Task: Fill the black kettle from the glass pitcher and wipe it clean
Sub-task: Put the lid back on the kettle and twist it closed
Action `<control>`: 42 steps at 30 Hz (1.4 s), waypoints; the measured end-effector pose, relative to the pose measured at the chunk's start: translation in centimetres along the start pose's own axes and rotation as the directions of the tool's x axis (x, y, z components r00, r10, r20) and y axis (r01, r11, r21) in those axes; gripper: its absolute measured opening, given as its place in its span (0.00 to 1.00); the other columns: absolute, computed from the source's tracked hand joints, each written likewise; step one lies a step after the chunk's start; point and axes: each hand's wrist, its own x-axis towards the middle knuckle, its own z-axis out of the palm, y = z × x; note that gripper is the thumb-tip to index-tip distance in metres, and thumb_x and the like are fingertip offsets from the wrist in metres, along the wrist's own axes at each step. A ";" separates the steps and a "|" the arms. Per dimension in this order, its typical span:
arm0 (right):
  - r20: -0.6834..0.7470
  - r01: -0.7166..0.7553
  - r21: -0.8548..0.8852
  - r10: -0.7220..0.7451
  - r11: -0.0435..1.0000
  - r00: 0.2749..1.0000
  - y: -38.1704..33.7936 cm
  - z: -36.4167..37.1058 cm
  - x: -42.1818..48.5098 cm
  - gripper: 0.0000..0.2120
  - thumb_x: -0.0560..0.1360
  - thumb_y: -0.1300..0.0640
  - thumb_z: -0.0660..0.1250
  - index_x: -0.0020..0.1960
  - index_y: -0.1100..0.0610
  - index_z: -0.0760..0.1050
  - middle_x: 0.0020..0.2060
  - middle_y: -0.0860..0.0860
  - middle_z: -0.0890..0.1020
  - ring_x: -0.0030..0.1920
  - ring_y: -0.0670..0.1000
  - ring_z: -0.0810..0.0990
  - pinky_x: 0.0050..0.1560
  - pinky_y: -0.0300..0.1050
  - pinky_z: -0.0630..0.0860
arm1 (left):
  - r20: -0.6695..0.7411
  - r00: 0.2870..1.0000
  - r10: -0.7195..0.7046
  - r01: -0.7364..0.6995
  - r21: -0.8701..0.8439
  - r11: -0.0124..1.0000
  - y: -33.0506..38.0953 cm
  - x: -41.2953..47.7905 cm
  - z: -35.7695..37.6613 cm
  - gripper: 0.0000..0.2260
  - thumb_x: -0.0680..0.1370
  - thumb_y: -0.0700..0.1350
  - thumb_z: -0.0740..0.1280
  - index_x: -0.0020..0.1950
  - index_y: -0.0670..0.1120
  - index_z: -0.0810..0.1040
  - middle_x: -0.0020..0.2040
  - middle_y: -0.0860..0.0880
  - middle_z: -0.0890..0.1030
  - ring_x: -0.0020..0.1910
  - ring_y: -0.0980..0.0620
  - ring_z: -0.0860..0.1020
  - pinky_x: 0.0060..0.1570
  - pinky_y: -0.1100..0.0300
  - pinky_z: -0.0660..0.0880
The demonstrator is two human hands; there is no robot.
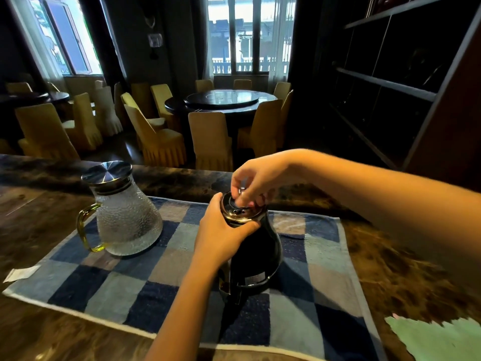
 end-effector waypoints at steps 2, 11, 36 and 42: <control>0.050 0.042 -0.093 -0.037 0.995 0.998 0.4 -1.1 -0.5 0.10 0.74 0.57 0.70 0.55 0.53 0.75 0.47 0.53 0.81 0.45 0.50 0.80 0.39 0.40 0.78 | 0.014 1.000 -0.001 0.001 0.022 1.000 0.3 0.2 0.1 0.27 0.67 0.48 0.77 0.57 0.56 0.64 0.52 0.57 0.71 0.52 0.57 0.71 0.50 0.62 0.66; -0.138 0.194 -0.063 -0.201 0.979 0.970 2.4 1.0 1.2 0.10 0.72 0.54 0.72 0.46 0.60 0.76 0.41 0.57 0.81 0.40 0.53 0.79 0.41 0.45 0.77 | 0.005 1.000 -0.004 0.003 0.059 0.998 0.5 0.1 0.2 0.32 0.68 0.48 0.76 0.68 0.47 0.65 0.52 0.57 0.68 0.53 0.58 0.68 0.51 0.62 0.65; -0.334 0.201 -0.072 -0.214 0.977 0.918 3.4 2.5 -1.9 0.13 0.76 0.53 0.66 0.60 0.53 0.69 0.42 0.47 0.78 0.41 0.44 0.79 0.38 0.35 0.78 | 0.250 0.968 0.001 -0.075 0.288 0.955 0.7 2.3 -1.1 0.31 0.68 0.47 0.76 0.65 0.43 0.66 0.56 0.50 0.73 0.56 0.52 0.74 0.44 0.71 0.69; -0.445 0.157 0.115 -0.090 0.981 0.891 7.9 3.4 -10.4 0.11 0.78 0.55 0.64 0.59 0.55 0.74 0.44 0.48 0.80 0.41 0.42 0.81 0.43 0.36 0.79 | 0.154 0.986 0.072 -0.116 0.306 0.945 1.5 2.6 0.2 0.42 0.68 0.57 0.73 0.75 0.42 0.58 0.73 0.42 0.66 0.70 0.45 0.67 0.69 0.48 0.66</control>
